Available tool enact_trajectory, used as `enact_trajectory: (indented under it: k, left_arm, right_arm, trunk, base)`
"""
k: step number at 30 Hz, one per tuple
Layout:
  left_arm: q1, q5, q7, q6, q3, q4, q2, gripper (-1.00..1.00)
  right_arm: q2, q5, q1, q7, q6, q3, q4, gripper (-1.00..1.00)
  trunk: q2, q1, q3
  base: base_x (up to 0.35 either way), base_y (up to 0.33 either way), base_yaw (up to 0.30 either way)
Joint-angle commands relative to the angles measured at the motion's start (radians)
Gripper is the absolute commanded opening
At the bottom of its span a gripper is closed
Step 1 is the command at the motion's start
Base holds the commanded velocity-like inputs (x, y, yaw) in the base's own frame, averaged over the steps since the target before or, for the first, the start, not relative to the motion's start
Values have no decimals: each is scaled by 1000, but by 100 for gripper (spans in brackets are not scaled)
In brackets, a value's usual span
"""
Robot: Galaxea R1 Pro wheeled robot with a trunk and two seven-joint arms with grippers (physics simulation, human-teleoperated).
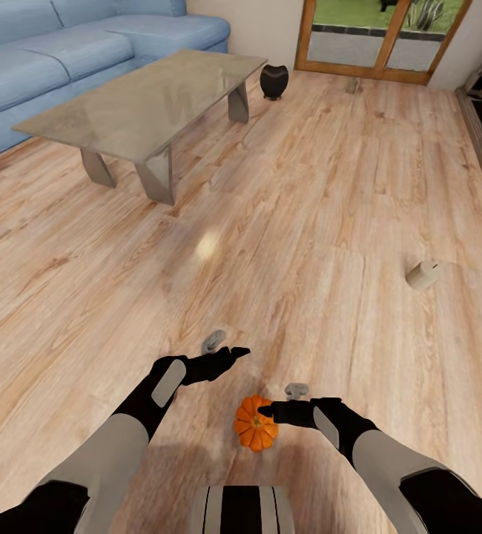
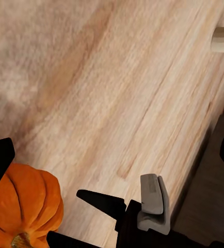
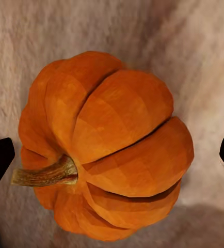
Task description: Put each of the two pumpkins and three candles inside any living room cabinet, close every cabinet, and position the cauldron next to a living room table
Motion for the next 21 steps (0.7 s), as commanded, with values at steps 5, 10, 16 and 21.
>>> enact_trajectory:
  k: [5,10,16,21]
  left_arm:
    - [0,2,-1,3,0,0,0,100]
    - [0,3,-1,4,0,0,0,100]
    - [0,3,-1,5,-1,0,0,100]
    - [0,3,-1,5,-2,0,0,100]
  right_arm:
    - [-1,-10,0,-1,6,6,-1,100]
    - [-1,-10,0,-2,6,7,0,100]
    - [-1,-10,0,-2,6,6,1,100]
    - [-1,-10,0,-2,6,6,1,100]
  trunk:
    - [0,0,-1]
    - [0,0,-1]
    - [-1,1,-12]
    - [-2,4,-32]
  base:
    - [23,0,0]
    - [2,0,0]
    - [0,0,0]
    - [0,0,0]
